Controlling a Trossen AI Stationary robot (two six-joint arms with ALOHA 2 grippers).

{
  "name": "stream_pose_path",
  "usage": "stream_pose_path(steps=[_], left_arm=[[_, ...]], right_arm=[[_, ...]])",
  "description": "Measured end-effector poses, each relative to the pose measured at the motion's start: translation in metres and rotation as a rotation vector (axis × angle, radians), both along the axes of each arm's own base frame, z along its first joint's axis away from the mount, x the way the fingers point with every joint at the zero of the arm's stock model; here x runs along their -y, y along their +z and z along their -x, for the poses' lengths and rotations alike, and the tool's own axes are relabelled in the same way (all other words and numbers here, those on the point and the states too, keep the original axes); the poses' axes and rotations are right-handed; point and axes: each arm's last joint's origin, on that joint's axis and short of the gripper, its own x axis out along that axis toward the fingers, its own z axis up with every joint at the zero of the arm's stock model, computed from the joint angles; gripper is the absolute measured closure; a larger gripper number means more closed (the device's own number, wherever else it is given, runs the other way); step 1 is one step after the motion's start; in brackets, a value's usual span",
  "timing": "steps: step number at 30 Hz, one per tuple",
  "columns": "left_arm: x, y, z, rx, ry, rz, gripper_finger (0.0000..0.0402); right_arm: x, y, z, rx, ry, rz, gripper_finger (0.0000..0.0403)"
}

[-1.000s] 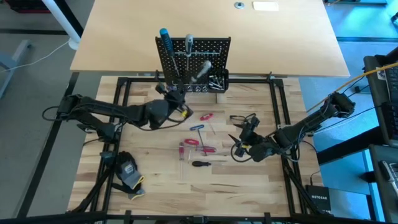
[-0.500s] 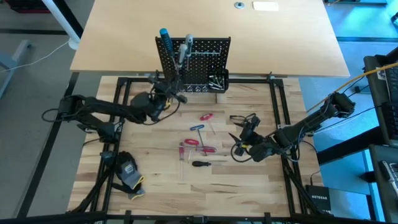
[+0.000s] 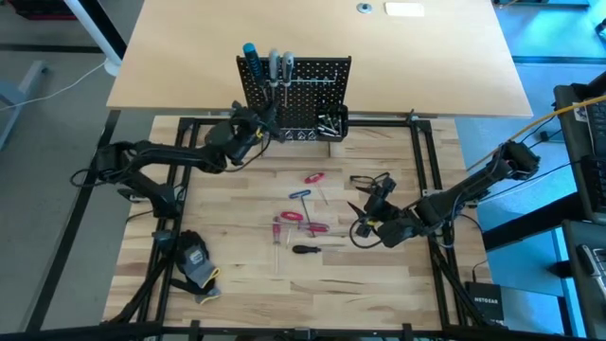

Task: Hang tools onto peg board
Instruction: Hang the gray screwdriver on the peg board, then hang the red screwdriver on the peg board

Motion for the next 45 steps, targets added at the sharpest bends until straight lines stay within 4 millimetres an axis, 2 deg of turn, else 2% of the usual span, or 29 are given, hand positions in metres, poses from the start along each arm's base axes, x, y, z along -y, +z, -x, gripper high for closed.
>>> stream_pose_path(steps=[5,22,29,39,45], left_arm=[[-0.006,-0.006,-0.01,-0.024,0.005,0.002,0.0384],[-0.029,-0.012,-0.002,-0.037,0.064,0.07,0.0372],[-0.029,-0.013,-0.003,-0.044,0.059,0.077,0.0375],[-0.027,-0.017,-0.005,-0.045,0.024,0.113,0.0328],[-0.026,-0.017,-0.006,-0.058,0.016,0.103,0.0283]], right_arm=[[-0.001,-0.004,-0.002,-0.012,-0.005,0.012,0.0164],[-0.002,-0.005,-0.002,-0.021,0.005,0.003,0.0164],[-0.002,-0.005,-0.002,-0.021,0.005,0.002,0.0164],[-0.002,-0.005,-0.002,-0.019,0.005,0.001,0.0164],[-0.002,-0.005,-0.002,-0.019,0.005,0.001,0.0164]])
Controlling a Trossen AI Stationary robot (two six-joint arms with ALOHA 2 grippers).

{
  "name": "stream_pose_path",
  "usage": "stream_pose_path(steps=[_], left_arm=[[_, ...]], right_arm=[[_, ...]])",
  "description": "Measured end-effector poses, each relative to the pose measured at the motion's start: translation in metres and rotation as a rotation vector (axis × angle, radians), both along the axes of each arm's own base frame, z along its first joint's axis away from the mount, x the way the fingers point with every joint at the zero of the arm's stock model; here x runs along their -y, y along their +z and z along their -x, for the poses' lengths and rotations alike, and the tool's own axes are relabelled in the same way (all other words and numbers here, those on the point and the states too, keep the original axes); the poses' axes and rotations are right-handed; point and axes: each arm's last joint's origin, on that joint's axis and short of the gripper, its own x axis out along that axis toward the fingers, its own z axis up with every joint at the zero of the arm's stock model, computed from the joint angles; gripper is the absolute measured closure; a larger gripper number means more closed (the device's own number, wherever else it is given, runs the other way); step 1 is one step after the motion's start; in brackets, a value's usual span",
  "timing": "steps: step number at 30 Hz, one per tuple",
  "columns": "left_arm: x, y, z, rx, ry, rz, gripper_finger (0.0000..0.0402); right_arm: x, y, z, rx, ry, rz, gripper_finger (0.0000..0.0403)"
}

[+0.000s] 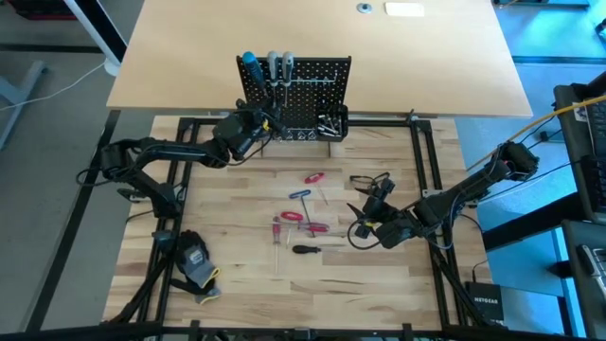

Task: Hang tools onto peg board
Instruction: Hang the red screwdriver on the peg board

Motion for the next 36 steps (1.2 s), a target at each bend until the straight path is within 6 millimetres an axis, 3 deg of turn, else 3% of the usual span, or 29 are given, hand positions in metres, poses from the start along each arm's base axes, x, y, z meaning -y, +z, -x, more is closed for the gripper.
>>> stream_pose_path(steps=[8,25,31,36], left_arm=[[0.014,0.014,0.005,-0.092,-0.013,-0.073,0.0239],[0.04,0.029,0.025,-0.281,0.059,-0.02,0.0235],[0.087,0.042,0.036,-0.277,-0.128,0.014,0.0235],[0.134,0.036,0.049,-0.401,-0.318,0.068,0.0235]], right_arm=[[0.0,0.0,0.0,0.0,0.001,0.0,0.0164],[0.0,0.0,0.0,-0.002,0.008,-0.008,0.0164],[-0.001,-0.001,0.0,-0.016,0.034,-0.03,0.0164],[-0.002,-0.001,-0.001,-0.035,0.065,-0.052,0.0164]])
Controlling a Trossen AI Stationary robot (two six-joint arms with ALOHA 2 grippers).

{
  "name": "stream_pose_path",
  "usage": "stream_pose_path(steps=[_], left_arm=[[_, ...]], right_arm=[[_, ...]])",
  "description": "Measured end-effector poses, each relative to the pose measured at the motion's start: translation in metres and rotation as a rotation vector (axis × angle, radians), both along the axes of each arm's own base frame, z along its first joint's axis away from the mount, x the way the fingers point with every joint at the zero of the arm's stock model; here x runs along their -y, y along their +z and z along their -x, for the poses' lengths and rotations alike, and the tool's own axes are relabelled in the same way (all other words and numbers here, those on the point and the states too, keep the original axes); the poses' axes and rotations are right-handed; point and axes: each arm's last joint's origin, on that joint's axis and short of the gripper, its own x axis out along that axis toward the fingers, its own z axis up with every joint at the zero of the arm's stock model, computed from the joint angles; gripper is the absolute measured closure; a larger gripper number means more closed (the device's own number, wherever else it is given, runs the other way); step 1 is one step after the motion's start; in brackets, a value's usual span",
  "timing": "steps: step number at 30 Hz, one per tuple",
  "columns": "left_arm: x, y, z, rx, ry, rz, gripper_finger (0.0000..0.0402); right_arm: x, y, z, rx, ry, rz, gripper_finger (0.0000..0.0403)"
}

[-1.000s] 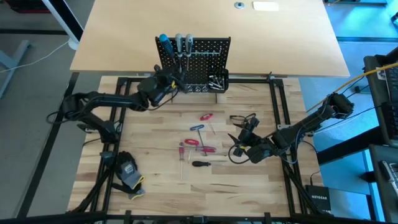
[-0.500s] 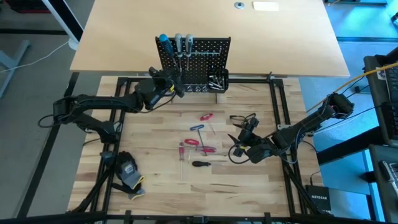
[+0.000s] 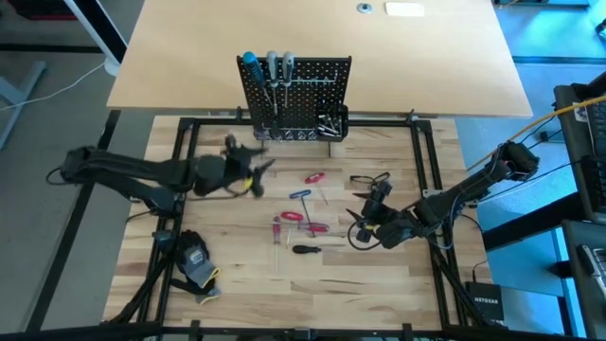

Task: Hang tools onto peg board
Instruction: Hang the red screwdriver on the peg board

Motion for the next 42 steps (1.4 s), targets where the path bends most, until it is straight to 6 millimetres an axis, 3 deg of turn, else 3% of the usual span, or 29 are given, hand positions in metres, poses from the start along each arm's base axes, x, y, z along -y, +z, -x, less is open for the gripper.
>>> stream_pose_path(steps=[8,16,20,29,42], left_arm=[[0.049,-0.028,0.008,-0.225,-0.294,0.162,0.0235],[0.079,-0.073,-0.022,-0.413,-0.445,0.134,0.0235],[0.081,-0.095,-0.043,-0.513,-0.493,0.164,0.0235],[0.077,-0.119,-0.086,-0.786,-0.511,0.215,0.0235],[0.058,-0.147,-0.095,-0.941,-0.457,0.292,0.0235]], right_arm=[[-0.009,0.007,-0.009,0.01,0.22,-0.056,0.0164],[-0.001,0.012,-0.017,0.049,0.217,-0.075,0.0164],[-0.001,0.011,-0.018,0.043,0.235,-0.092,0.0164],[0.0,0.01,-0.017,0.024,0.235,-0.083,0.0164],[-0.001,0.01,-0.017,0.028,0.236,-0.085,0.0164]])
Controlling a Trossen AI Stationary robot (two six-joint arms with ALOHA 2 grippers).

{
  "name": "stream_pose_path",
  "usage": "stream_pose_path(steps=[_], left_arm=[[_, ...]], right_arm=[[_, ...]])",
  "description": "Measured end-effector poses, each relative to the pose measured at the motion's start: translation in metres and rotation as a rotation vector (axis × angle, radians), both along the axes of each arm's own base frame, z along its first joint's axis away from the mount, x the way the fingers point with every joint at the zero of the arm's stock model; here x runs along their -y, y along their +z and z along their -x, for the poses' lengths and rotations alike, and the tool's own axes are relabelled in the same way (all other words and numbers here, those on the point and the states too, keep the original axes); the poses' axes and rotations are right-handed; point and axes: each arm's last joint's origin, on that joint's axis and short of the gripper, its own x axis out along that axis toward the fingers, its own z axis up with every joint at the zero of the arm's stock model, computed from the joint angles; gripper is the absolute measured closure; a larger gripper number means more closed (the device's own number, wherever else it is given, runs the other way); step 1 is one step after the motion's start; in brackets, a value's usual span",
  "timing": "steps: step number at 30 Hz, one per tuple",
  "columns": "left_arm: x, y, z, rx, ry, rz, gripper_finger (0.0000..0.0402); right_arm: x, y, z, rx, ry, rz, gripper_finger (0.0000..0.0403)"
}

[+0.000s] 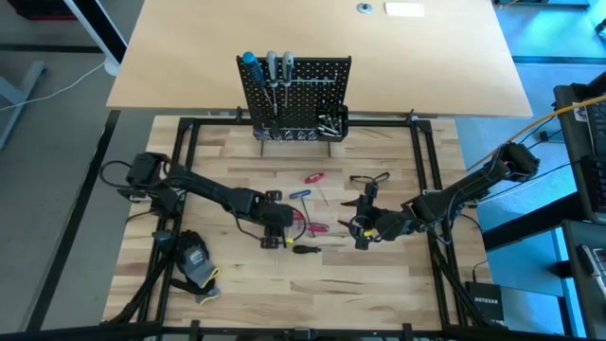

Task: Hang tools onto peg board
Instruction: Hang the red screwdriver on the peg board

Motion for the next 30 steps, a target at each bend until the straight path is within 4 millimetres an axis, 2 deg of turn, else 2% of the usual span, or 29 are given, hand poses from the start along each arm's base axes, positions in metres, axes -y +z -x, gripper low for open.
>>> stream_pose_path(steps=[7,18,25,30], left_arm=[[-0.001,-0.01,-0.002,-0.037,-0.023,0.005,0.0247],[-0.002,-0.01,-0.003,-0.03,-0.067,-0.015,0.0387],[-0.002,-0.008,-0.003,-0.026,-0.072,-0.018,0.0393],[0.0,0.012,0.002,0.034,-0.063,-0.043,0.0395]], right_arm=[[0.0,0.0,0.0,0.0,0.0,0.0,0.0164],[0.0,0.0,0.0,-0.002,0.0,0.001,0.0164],[0.0,0.0,0.0,-0.002,0.001,0.001,0.0164],[0.001,0.004,0.002,0.015,-0.013,0.006,0.0164]])
